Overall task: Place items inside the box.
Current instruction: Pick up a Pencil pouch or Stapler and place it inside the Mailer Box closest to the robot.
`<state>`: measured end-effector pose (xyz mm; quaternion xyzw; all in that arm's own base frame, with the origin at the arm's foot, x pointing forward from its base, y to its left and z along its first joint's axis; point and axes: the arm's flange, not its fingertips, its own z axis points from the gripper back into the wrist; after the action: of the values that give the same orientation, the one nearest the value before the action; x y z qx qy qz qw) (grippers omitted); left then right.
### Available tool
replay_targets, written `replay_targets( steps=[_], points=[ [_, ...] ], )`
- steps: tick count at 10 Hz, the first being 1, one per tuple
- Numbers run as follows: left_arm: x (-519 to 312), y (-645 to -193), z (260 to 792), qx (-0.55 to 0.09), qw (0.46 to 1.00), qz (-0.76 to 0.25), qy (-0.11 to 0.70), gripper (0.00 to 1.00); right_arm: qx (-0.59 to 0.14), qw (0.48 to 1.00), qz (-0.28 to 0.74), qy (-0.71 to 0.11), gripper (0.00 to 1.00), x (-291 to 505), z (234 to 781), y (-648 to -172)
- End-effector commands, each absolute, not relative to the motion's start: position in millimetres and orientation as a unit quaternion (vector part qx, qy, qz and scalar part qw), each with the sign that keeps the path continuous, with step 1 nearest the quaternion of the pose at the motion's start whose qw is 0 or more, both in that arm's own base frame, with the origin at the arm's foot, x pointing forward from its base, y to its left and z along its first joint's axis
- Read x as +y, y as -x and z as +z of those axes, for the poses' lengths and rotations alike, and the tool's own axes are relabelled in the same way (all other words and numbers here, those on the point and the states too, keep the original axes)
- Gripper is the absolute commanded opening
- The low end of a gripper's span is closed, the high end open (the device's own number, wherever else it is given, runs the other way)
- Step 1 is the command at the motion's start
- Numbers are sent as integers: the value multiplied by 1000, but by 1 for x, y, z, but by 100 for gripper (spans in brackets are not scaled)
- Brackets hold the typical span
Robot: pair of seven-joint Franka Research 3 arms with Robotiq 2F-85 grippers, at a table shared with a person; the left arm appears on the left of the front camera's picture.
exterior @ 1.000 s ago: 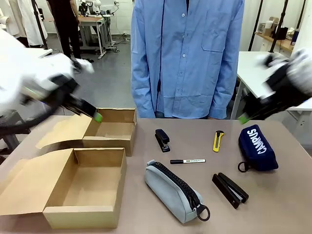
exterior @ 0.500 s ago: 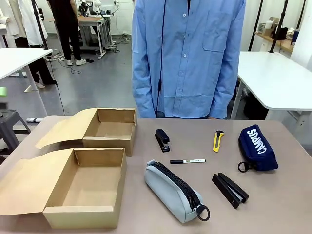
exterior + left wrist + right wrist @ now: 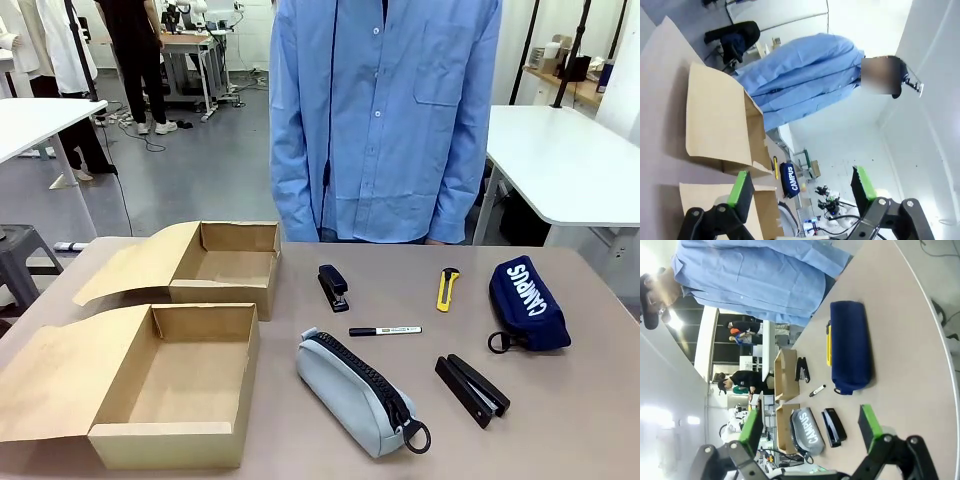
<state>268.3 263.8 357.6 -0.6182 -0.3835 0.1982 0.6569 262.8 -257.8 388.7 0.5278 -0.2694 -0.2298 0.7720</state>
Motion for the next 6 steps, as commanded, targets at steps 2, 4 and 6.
replay_targets(
  steps=[2, 4, 6],
  points=[
    [261, -261, 375, -372, 690, 158, 600, 100, -275, 784, -217, -513, 100, -260, 410, -251],
    [261, -261, 375, -372, 690, 158, 600, 100, -275, 784, -217, -513, 100, -260, 410, -251],
    [261, -261, 375, -372, 690, 158, 600, 100, -275, 784, -217, -513, 100, -260, 410, -251]
  ],
)
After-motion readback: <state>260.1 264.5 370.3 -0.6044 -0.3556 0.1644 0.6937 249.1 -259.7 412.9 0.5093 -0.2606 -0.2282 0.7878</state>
